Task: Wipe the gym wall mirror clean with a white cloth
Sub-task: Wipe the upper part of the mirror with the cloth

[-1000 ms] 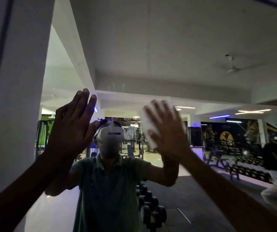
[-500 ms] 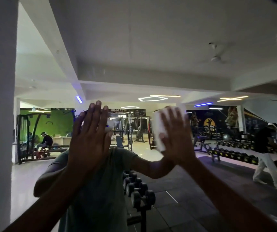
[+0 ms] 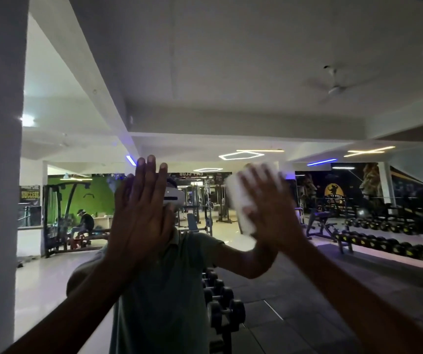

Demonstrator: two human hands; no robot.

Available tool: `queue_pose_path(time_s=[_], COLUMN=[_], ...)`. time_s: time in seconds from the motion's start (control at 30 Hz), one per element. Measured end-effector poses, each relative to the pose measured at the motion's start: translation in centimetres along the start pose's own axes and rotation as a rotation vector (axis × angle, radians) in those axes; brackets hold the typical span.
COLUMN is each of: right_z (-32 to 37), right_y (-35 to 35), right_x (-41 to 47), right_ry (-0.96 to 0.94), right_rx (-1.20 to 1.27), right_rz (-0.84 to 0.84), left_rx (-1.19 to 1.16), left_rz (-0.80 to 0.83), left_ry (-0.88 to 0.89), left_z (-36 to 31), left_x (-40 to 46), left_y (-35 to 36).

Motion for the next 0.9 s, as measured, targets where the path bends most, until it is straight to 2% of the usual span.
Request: queue_pose_path(time_s=[0.1, 0.17, 0.2, 0.23, 0.37, 0.43, 0.47, 0.53, 0.63, 0.7, 0.8, 0.83, 0.9], right_z=[-7.8, -7.6, -5.9, -3.2, 7.4, 6.7, 4.8, -2.1, -15.1, -19.1, -15.0, -11.7, -3.4], right_y=[-0.2, -0.1, -0.2, -0.4, -0.8, -1.3, -1.7, -1.9, -2.2, -1.6, -2.1, -2.3, -2.2], right_x=[2.3, 4.8, 6.5, 8.1, 13.8, 16.0, 17.1, 19.1, 19.9, 20.0, 23.1, 24.2, 25.2], right_ry=[0.439, 0.689, 0.735, 0.684, 0.006, -0.167, -0.194, -0.091, 0.341, 0.555, 0.659, 0.624, 0.380], right_rx=[-0.034, -0.056, -0.059, -0.056, 0.004, 0.005, -0.016, -0.093, -0.097, -0.062, -0.001, 0.027, 0.003], right_rz=[-0.073, -0.129, -0.158, -0.164, -0.053, -0.074, -0.093, -0.117, -0.170, -0.164, -0.253, -0.282, -0.288], left_rx=[0.020, 0.045, 0.067, 0.096, 0.194, 0.181, 0.180, 0.180, 0.175, 0.156, 0.149, 0.145, 0.134], left_rz=[0.009, -0.014, -0.028, -0.046, -0.096, -0.123, -0.123, -0.110, -0.104, -0.101, -0.139, -0.139, -0.123], left_ry=[0.003, 0.033, 0.055, 0.072, 0.010, -0.028, -0.025, 0.005, 0.068, 0.059, 0.045, 0.040, 0.033], left_z=[0.7, 1.1, 1.4, 1.7, 4.0, 5.5, 6.1, 6.8, 7.3, 7.3, 7.2, 7.2, 7.0], left_x=[-1.0, -1.0, -0.3, 0.8, 8.4, 12.2, 13.9, 16.2, 16.4, 15.5, 15.2, 15.2, 15.3], left_y=[-0.3, -0.8, -1.1, -1.3, -2.4, -3.4, -3.8, -3.7, -1.8, -0.6, -0.5, -0.6, -0.5])
Point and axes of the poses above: each hand's wrist, its own x-axis towards the middle knuckle, its own y-axis out of the palm, z = x × y, the point moved 4 cm from there along x, towards the middle knuckle, and after that the axes turned 4 degrees about y, right-handed, at the moved point
